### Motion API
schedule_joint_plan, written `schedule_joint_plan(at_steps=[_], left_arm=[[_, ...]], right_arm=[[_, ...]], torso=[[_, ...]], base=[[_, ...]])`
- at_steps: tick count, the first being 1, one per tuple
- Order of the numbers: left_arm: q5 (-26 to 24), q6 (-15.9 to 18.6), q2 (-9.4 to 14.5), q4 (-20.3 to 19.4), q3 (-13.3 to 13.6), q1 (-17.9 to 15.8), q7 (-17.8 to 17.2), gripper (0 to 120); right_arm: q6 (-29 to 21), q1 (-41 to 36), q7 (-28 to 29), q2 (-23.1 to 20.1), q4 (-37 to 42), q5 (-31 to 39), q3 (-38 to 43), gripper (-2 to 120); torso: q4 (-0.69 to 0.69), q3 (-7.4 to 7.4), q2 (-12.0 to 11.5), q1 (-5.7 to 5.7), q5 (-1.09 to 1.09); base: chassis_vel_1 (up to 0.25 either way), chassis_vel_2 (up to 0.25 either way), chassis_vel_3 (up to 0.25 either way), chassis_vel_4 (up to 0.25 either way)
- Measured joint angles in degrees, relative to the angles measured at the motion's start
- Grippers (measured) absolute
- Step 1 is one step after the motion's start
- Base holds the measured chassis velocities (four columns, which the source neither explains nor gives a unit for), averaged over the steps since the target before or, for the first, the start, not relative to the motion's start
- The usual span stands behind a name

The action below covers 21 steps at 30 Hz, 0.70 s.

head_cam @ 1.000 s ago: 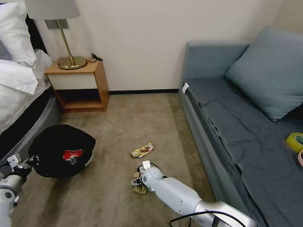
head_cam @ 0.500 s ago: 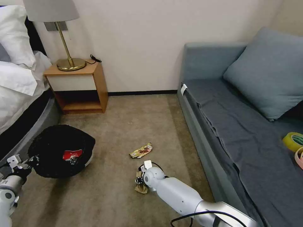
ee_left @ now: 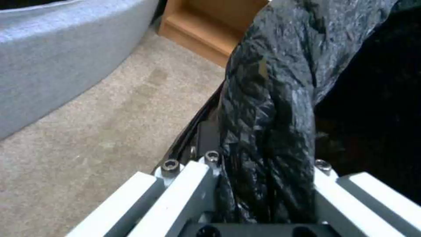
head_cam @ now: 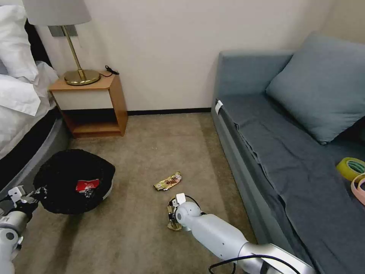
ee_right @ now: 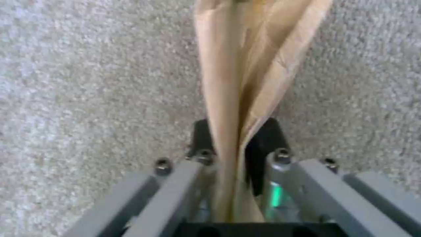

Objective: Pick up the trash bin, then pick up the garbage on the floor and place it into the trash bin.

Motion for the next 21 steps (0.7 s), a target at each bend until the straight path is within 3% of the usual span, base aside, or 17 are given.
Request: schedule_joint_plan(at_steps=[3,14,21], left_arm=[[-0.03,0.05,-0.09,-0.26,0.0,0.13,-0.03,2],[-0.15,0.05,-0.19,-0.84,0.17,0.71,-0.02,2],[-0.35,0.05,-0.13,-1.57,0.35,1.21,-0.02,2]], right_arm=[[-0.21,0.61,0.92,-1.21,2.38,1.35,0.59,0],[-0.49,4.32,4.71,-4.73,13.38,5.57,2.46,0],[3.12,8.19,5.98,-6.13,24.26,6.37,2.97,0]], torso=[[0.0,0.0,0.0,0.01,0.02],[-0.06,-0.05,0.01,0.0,-0.02],[-0.06,-0.06,0.02,0.01,-0.04]], base=[[0.0,0.0,0.0,0.0],[0.0,0.0,0.0,0.0],[0.0,0.0,0.0,0.0]])
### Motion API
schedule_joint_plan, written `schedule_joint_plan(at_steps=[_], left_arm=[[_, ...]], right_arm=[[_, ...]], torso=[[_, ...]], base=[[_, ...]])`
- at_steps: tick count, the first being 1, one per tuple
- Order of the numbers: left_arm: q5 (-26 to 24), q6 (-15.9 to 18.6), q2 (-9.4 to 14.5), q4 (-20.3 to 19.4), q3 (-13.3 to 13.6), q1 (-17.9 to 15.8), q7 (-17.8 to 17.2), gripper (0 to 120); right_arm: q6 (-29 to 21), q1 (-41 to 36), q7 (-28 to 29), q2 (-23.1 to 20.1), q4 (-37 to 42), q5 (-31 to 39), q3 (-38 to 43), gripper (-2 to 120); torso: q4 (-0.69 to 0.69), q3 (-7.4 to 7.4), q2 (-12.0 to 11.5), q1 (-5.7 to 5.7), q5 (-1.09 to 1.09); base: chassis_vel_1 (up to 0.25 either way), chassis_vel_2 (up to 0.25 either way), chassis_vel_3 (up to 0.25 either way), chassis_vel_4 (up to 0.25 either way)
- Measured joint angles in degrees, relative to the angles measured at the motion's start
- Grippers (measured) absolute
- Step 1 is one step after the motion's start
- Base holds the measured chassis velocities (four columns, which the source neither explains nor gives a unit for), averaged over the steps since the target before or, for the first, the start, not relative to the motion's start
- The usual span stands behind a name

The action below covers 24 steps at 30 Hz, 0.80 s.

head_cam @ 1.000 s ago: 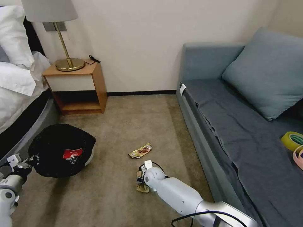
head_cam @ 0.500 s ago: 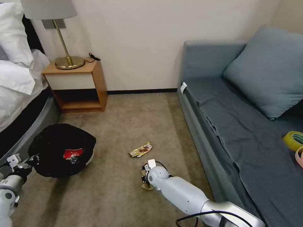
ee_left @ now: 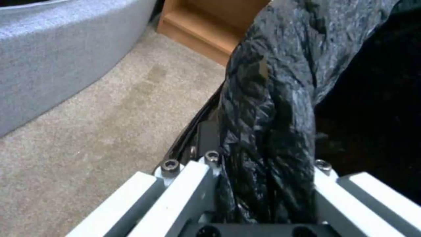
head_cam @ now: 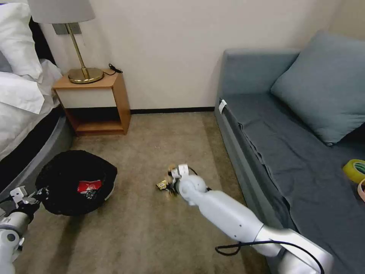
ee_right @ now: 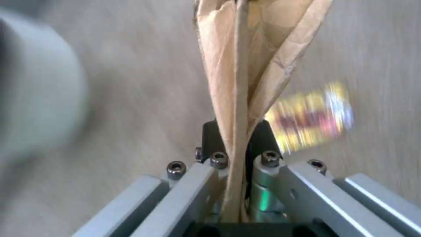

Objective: Pick up the trash bin, then pick up the garbage on the floor and place it into the trash bin.

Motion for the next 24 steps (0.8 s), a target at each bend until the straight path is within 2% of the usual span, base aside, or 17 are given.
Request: schedule_joint_plan(at_steps=[2,3,6,8,12,13,17,19,20,24], left_arm=[[-0.19,0.0,0.06,-0.29,0.04,0.26,-0.01,2],[-0.19,0.0,0.06,-0.29,0.04,0.26,-0.01,2],[-0.26,0.0,0.26,-0.55,0.2,0.45,0.0,2],[-0.27,0.0,0.27,-0.62,0.2,0.48,0.0,2],[-0.34,0.03,0.11,-1.4,0.34,0.92,0.04,2],[-0.34,0.03,0.11,-1.4,0.34,0.92,0.04,2],[-0.48,0.09,-0.28,-2.33,0.43,1.45,0.06,2],[-0.63,0.14,-0.35,-2.53,0.37,1.65,0.05,2],[-0.89,0.24,-0.43,-3.0,0.25,1.98,0.08,2],[-1.38,0.26,-0.46,-3.5,-0.23,2.69,0.19,2]], right_arm=[[4.63,2.76,-1.7,-0.07,3.94,-2.48,-0.88,0],[4.63,2.76,-1.7,-0.07,3.94,-2.48,-0.88,0],[12.81,8.44,-6.31,0.45,7.47,-6.69,-4.99,0],[13.93,9.49,-6.98,0.63,7.93,-7.16,-5.89,0],[20.88,14.57,-11.03,4.07,9.6,-9.31,-13.05,0],[20.88,14.57,-11.03,4.07,9.6,-9.31,-13.05,0],[23.89,15.5,-14.33,9.21,7.11,-10.24,-18.89,0],[24.48,15.51,-15.01,10.31,6.12,-10.97,-19.78,0],[25.66,15.36,-16.45,12.9,4.23,-12.35,-21.38,0],[26.26,15.08,-17.27,14.04,1.44,-13.03,-23.38,0]], torso=[[0.0,0.0,0.0,0.0,0.0],[0.0,0.0,0.0,0.0,0.0],[-0.01,0.0,0.01,-0.01,0.0],[0.0,0.0,0.01,0.0,-0.01],[0.0,0.0,0.02,-0.01,-0.01],[0.0,0.0,0.02,-0.01,-0.01],[0.02,0.0,0.02,-0.01,-0.02],[-0.01,0.0,0.02,-0.01,-0.02],[0.0,0.0,0.02,-0.01,-0.02],[0.02,-0.01,0.03,-0.01,-0.02]], base=[[0.0,0.0,0.0,0.0],[0.0,0.0,0.0,0.0],[0.0,0.0,0.0,0.0],[0.0,0.0,0.0,0.0],[0.0,0.0,0.0,0.0],[0.0,0.0,0.0,0.0],[0.0,0.0,0.0,0.0],[0.0,0.0,0.0,0.0],[0.0,0.0,0.0,0.0],[0.0,0.0,0.0,0.0]])
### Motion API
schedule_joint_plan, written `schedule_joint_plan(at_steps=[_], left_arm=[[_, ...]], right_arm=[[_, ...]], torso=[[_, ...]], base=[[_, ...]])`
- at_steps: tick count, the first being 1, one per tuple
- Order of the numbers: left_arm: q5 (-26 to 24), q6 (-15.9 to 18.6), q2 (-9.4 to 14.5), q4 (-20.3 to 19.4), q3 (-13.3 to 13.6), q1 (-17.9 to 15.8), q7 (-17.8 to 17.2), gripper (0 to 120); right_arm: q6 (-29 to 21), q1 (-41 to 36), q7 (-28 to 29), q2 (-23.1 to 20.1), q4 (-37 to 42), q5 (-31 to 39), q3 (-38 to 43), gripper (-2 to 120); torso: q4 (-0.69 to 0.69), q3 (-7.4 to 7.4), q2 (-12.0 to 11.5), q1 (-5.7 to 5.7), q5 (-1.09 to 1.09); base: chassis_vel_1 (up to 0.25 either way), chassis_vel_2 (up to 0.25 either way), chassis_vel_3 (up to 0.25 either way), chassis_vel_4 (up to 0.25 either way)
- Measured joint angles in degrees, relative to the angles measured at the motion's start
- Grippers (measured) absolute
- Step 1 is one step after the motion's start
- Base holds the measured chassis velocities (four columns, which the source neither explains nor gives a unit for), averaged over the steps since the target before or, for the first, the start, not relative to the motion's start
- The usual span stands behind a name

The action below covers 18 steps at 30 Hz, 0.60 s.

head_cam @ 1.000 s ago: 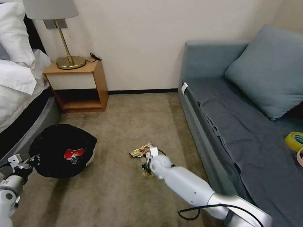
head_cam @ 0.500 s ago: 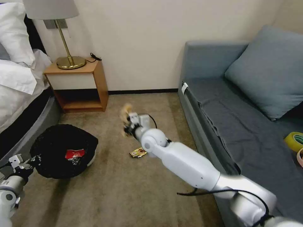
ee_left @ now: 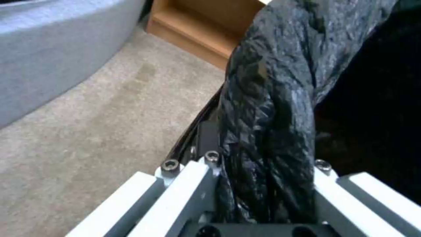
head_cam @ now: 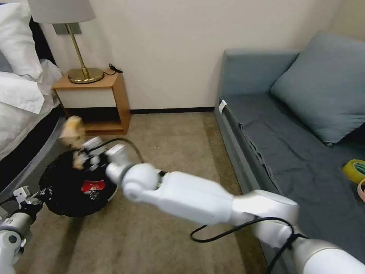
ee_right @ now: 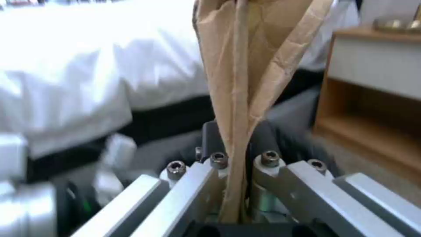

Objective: Pick up the trash bin, then pick up the garbage on the floor and place it into the trash bin.

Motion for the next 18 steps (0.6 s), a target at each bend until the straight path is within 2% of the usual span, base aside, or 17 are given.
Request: schedule_joint_plan(at_steps=[7,18], left_arm=[[-1.64,0.0,-0.1,-0.95,-0.42,1.56,0.71,2],[-2.36,-0.25,0.05,-0.98,0.57,2.39,2.0,2]], right_arm=[[1.44,-0.5,-1.73,0.06,-9.01,-2.81,-4.17,0],[1.77,-1.25,-1.33,-0.06,-11.58,-4.16,-6.24,0]], torso=[[-0.05,0.0,0.0,0.0,0.01],[-0.03,0.0,0.0,0.0,0.02]], base=[[0.0,0.0,0.0,0.0],[0.0,0.0,0.0,0.0]])
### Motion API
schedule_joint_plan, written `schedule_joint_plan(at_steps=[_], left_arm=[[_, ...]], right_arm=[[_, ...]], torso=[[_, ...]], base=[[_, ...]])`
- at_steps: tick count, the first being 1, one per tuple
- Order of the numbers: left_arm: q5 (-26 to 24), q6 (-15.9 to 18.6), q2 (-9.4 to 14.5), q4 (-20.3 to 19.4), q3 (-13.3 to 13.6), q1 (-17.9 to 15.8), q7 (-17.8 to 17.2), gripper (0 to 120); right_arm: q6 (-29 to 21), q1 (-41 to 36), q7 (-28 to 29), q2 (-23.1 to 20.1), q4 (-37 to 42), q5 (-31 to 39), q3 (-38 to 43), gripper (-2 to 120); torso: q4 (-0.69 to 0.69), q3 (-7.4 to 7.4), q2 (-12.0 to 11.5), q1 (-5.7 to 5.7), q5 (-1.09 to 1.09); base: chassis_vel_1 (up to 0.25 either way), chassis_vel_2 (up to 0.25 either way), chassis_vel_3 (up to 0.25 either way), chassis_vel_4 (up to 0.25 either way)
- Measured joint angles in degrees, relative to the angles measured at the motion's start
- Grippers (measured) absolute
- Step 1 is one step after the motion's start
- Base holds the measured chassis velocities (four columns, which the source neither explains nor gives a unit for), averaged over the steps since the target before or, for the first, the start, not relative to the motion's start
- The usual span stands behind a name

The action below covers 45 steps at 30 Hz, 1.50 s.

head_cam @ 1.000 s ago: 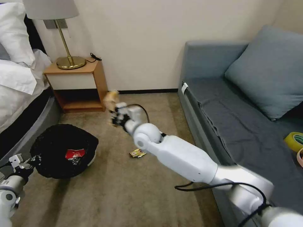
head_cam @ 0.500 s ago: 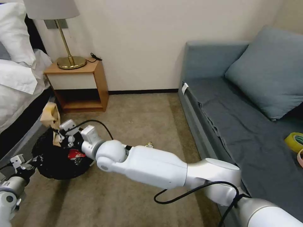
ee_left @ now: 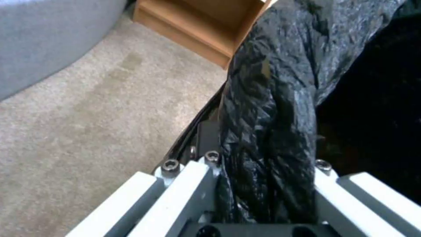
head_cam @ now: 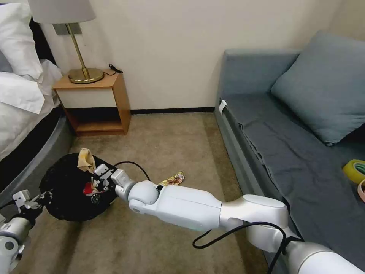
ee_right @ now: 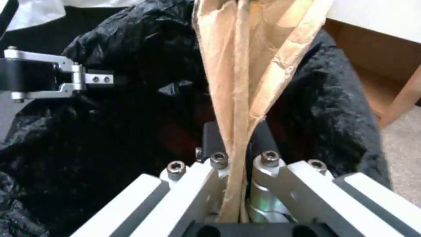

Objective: Pick up the trash bin, then pick up the garbage on the floor and place it into the trash bin.

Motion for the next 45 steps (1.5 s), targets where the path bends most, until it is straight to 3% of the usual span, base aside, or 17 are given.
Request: schedule_joint_plan(at_steps=[6,12,16,17,31,37,42,45], left_arm=[[-0.15,-0.35,0.47,0.82,0.85,-0.59,0.23,2],[-0.18,-0.64,0.95,2.38,1.46,-1.69,0.68,2],[-0.24,-0.73,1.2,3.31,1.73,-2.31,0.85,2],[-0.27,-0.73,1.29,3.55,1.81,-2.47,0.88,2],[0.36,-1.25,2.41,8.85,3.61,-6.31,2.5,2],[1.45,-1.55,2.87,10.55,3.18,-7.62,2.85,2],[2.78,-1.08,2.1,10.22,2.07,-8.35,2.43,2],[2.89,-0.09,0.63,7.03,-0.03,-6.31,1.35,2]], right_arm=[[0.08,0.66,0.11,-0.05,0.37,-0.01,-0.99,3],[0.03,1.24,-0.01,-0.06,1.05,-0.07,-1.64,31],[-0.02,1.29,-0.26,-0.07,1.05,-0.45,-1.66,39],[-0.03,1.32,-0.41,-0.07,1.04,-0.52,-1.68,47],[1.79,2.23,-1.58,-0.1,-0.12,-1.7,-1.11,96],[2.2,2.5,-0.24,-0.11,-0.04,-3.33,1.52,100],[0.29,2.69,8.28,-0.11,5.02,-7.9,6.36,100],[-3.18,3.85,14.1,-0.13,8.96,-13.36,8.82,100]], torso=[[0.01,0.0,0.0,0.0,0.0],[0.01,0.0,0.0,0.0,0.0],[0.01,0.0,0.0,0.0,0.0],[0.0,0.0,0.0,0.0,0.0],[0.01,0.0,0.0,0.0,-0.01],[0.0,0.0,0.0,0.0,-0.01],[0.0,0.0,0.0,0.0,0.0],[0.0,0.0,0.0,0.0,0.01]], base=[[0.0,0.0,0.0,0.0],[0.0,0.0,0.0,0.0],[0.0,0.0,0.0,0.0],[0.0,0.0,0.0,0.0],[0.0,0.0,0.0,0.0],[0.0,0.0,0.0,0.0],[0.0,0.0,0.0,0.0],[0.0,0.0,0.0,0.0]])
